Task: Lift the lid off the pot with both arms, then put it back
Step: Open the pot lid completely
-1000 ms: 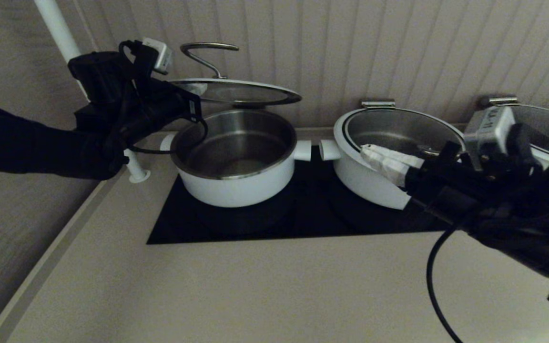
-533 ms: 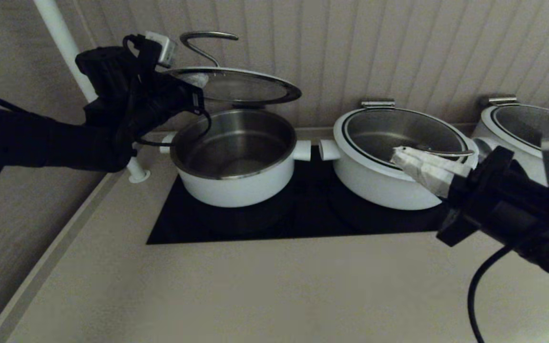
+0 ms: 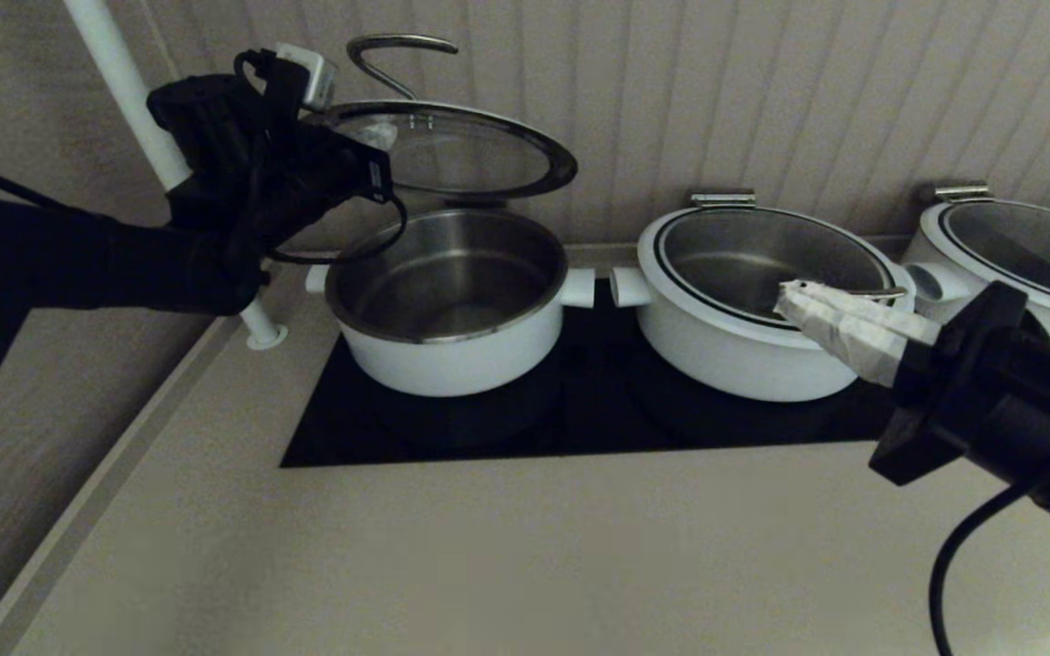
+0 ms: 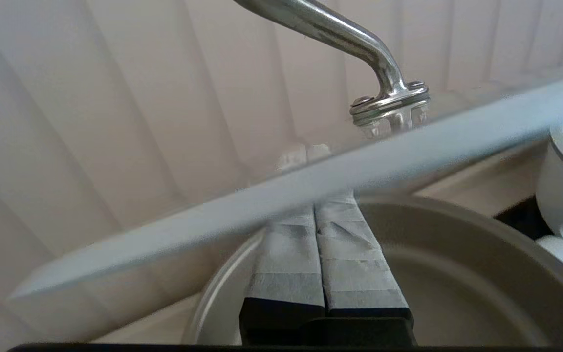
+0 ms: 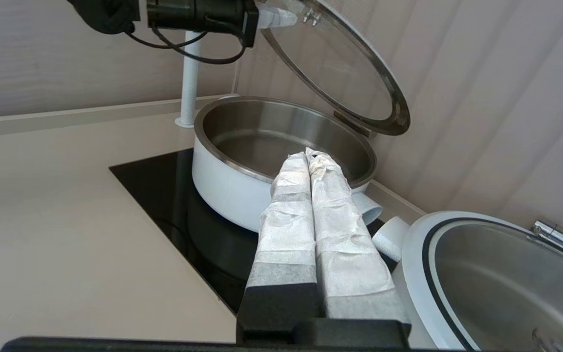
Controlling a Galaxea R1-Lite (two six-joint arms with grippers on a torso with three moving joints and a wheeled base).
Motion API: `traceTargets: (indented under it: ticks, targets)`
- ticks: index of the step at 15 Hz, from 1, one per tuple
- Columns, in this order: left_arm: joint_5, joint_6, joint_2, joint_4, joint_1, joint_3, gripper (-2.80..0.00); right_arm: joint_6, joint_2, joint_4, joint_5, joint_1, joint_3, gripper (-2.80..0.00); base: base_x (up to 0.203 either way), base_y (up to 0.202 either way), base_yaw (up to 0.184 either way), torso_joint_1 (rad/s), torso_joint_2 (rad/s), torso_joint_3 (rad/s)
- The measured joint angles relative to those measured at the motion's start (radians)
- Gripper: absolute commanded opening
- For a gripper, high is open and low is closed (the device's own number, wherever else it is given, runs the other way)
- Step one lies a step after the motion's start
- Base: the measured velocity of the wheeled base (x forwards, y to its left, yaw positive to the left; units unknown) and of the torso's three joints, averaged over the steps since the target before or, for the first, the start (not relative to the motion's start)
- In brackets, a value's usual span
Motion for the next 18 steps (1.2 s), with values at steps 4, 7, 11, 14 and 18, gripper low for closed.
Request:
traceTargets:
  ticks: [4,7,11,14,18]
  targets:
    - [0.005,0.001,0.028,0.001,0.000,-0.088,-2.80,0.000,-0.019,0.001,0.000,0.000,0.023,-2.80,0.000,0.000,0.000,0.000,0.00,0.000]
    - [0.008,0.002,0.040,0.003,0.000,-0.114,-2.80,-0.001,-0.026,0.001,0.000,0.000,0.027,-2.80,0.000,0.000,0.000,0.000,0.00,0.000]
    - [0.011,0.002,0.061,0.000,0.000,-0.156,-2.80,-0.003,-0.029,0.001,0.000,0.000,0.028,-2.80,0.000,0.000,0.000,0.000,0.00,0.000]
    - [0.025,0.002,0.094,0.001,0.000,-0.232,-2.80,-0.003,-0.029,0.001,0.000,0.000,0.032,-2.80,0.000,0.000,0.000,0.000,0.00,0.000]
    - [0.040,0.002,0.130,-0.003,0.000,-0.286,-2.80,-0.004,-0.029,0.001,0.000,0.000,0.036,-2.80,0.000,0.000,0.000,0.000,0.00,0.000]
